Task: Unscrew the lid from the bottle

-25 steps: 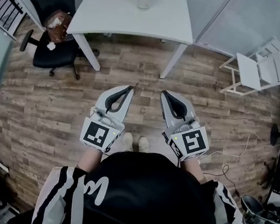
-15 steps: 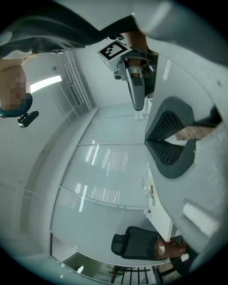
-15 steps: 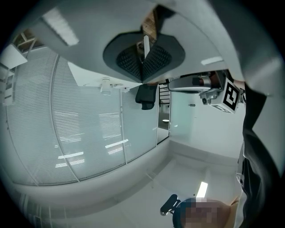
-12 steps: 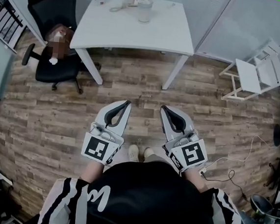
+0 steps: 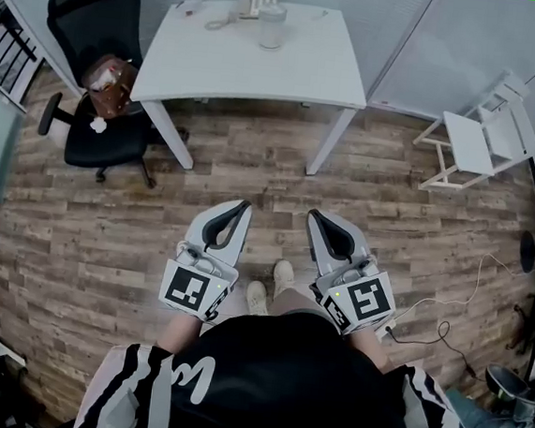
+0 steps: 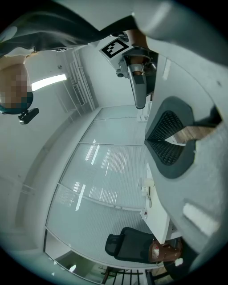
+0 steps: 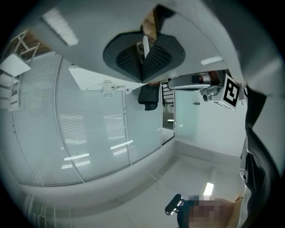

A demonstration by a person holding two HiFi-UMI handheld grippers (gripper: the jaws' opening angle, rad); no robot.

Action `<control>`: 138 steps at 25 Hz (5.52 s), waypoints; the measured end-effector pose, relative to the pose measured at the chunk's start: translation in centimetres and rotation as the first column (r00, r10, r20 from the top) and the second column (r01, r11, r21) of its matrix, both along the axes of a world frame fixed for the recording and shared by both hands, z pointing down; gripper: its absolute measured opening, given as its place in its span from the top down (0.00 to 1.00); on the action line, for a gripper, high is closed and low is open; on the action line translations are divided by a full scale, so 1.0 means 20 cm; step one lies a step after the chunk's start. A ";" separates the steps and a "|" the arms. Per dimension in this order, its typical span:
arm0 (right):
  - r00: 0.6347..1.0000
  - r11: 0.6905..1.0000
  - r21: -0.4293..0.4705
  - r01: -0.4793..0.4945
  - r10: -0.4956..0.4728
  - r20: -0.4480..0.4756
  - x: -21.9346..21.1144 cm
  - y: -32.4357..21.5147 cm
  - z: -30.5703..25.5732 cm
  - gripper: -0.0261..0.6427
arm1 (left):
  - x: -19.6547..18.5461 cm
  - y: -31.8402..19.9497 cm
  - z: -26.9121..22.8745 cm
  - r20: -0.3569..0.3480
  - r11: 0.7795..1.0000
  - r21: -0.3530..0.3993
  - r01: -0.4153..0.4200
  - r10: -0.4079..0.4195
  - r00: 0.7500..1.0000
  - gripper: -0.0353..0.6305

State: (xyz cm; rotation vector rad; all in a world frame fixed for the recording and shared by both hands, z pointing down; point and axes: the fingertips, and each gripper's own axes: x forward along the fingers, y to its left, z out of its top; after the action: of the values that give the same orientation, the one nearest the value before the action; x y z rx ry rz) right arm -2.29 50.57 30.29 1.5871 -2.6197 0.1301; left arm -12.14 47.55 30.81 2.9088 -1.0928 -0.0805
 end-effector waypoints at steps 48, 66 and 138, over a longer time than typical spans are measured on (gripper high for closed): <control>0.991 0.991 0.033 0.130 -0.130 0.007 0.46 -1.16 -0.06 0.96 | 0.49 -1.11 -0.05 0.007 0.993 0.046 0.107 -0.107 0.994 0.95; 0.989 0.989 0.018 0.149 -0.149 0.009 0.46 -1.32 -0.02 0.96 | 0.54 -1.27 0.01 0.041 0.992 0.021 0.125 -0.126 0.991 0.95; 0.998 0.998 0.005 0.055 -0.055 0.008 0.34 -2.82 0.03 0.96 | 0.33 -2.81 0.07 0.065 0.997 -0.003 0.080 -0.080 0.995 0.95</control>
State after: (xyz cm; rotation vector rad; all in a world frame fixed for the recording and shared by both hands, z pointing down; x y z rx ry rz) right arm 4.47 -5.77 30.90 1.5169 -2.6691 0.1276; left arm -5.60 -8.61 32.25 2.8818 -1.2178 0.0154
